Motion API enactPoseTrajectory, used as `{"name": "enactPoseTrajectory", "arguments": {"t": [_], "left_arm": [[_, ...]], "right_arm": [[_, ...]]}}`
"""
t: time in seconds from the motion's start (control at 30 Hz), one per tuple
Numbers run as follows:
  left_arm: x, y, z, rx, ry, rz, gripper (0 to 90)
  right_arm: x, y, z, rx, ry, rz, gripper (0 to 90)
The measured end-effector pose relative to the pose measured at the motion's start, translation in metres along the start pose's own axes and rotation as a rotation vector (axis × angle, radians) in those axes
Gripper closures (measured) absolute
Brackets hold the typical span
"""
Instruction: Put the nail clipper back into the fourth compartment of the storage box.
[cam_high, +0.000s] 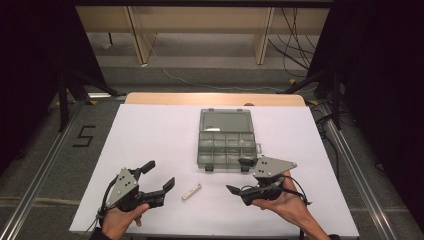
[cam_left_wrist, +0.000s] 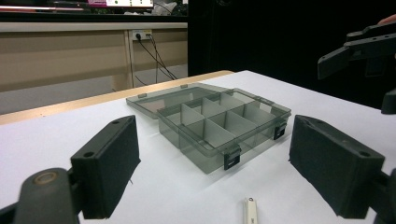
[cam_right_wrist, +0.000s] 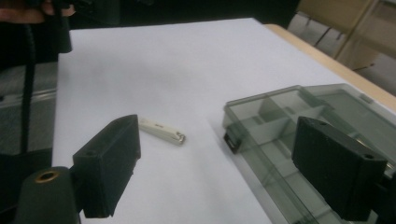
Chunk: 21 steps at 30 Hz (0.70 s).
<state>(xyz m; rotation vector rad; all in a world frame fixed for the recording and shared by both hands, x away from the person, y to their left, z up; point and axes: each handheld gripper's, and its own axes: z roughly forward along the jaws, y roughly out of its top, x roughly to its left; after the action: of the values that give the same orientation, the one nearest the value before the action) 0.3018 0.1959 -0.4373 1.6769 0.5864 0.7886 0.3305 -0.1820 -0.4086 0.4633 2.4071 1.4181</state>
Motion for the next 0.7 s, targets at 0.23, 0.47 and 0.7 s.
{"name": "enactPoseTrajectory", "arguments": {"t": [0.23,0.47,0.7], "left_arm": [[0.0,0.0,-0.001,0.001,0.001,0.001,15.5],[0.0,0.0,-0.001,0.002,0.006,0.001,15.5],[0.001,0.0,-0.002,0.003,0.012,0.002,15.5]], "right_arm": [[0.001,0.016,0.028,0.129,0.124,-0.086,19.7],[0.001,0.024,0.059,0.209,0.193,-0.129,22.2],[0.006,0.031,0.097,0.306,0.281,-0.191,24.0]]}}
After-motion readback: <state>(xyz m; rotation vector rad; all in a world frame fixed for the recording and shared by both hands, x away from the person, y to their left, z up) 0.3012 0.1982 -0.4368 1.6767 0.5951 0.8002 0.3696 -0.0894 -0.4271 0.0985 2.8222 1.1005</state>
